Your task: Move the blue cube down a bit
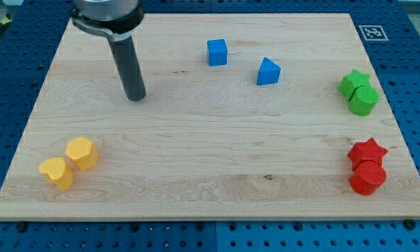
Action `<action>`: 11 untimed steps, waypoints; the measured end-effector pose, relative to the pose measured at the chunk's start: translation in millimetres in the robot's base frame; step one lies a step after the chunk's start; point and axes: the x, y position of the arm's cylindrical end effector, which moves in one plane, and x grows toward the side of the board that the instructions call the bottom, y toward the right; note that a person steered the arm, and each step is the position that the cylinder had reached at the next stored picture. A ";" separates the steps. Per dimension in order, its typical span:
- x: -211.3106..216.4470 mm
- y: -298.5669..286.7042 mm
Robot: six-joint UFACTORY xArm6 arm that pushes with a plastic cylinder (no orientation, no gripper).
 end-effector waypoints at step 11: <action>-19.7 158.3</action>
